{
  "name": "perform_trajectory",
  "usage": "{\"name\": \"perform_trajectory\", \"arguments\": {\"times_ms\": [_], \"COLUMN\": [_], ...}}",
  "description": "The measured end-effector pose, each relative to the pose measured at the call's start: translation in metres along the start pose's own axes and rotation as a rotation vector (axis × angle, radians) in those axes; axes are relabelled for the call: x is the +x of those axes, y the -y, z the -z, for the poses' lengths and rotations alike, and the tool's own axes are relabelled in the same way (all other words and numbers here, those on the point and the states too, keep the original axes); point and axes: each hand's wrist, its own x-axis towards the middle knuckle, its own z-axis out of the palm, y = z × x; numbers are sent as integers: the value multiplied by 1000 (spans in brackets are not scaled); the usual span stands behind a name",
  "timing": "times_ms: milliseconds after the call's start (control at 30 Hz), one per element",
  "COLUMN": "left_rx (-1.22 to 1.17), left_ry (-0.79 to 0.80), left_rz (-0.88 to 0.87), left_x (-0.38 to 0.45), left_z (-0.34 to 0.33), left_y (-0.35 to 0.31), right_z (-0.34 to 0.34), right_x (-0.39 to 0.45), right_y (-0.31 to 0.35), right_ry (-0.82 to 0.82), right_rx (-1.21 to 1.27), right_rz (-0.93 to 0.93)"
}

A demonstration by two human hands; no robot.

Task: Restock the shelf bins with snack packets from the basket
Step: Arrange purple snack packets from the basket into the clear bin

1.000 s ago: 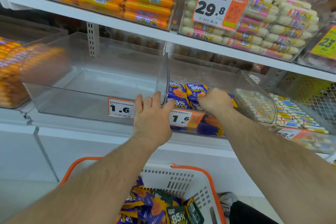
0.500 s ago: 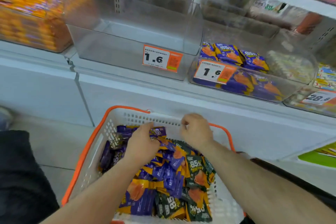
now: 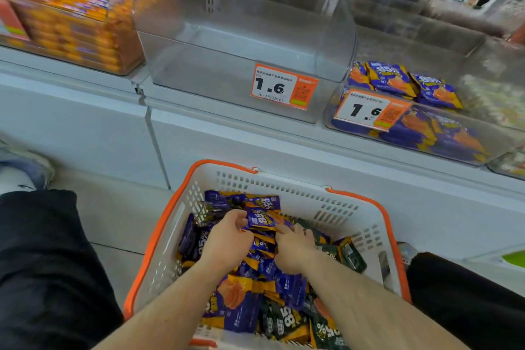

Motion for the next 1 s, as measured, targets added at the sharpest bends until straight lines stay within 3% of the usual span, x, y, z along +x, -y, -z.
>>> {"name": "perform_trajectory", "arguments": {"times_ms": [167, 400, 467, 600, 733, 767, 867, 1000], "left_rx": [-294, -793, -960, -1002, -875, -847, -782, -756], "left_ry": [8, 265, 264, 159, 183, 208, 287, 349], "left_rz": [176, 388, 398, 304, 72, 24, -69, -169], "left_x": [0, -4, -4, 0, -5, -9, -14, -20], "left_z": [-8, -23, -26, -21, -10, -7, -3, -3], "left_y": [3, -21, -33, -53, -71, -76, -95, -126], "right_z": [18, 45, 49, 60, 85, 93, 115, 123], "right_x": [-16, -55, -69, -97, -117, -120, -128, -130], "right_y": [-7, -7, -5, -3, -12, -16, -29, -35], "right_ry": [-191, -439, -476, -609, -981, -1003, -868, -913], "right_rx": [10, 49, 48, 106, 263, 284, 307, 364], "right_rz": [85, 247, 330, 497, 417, 347, 145, 103]}}
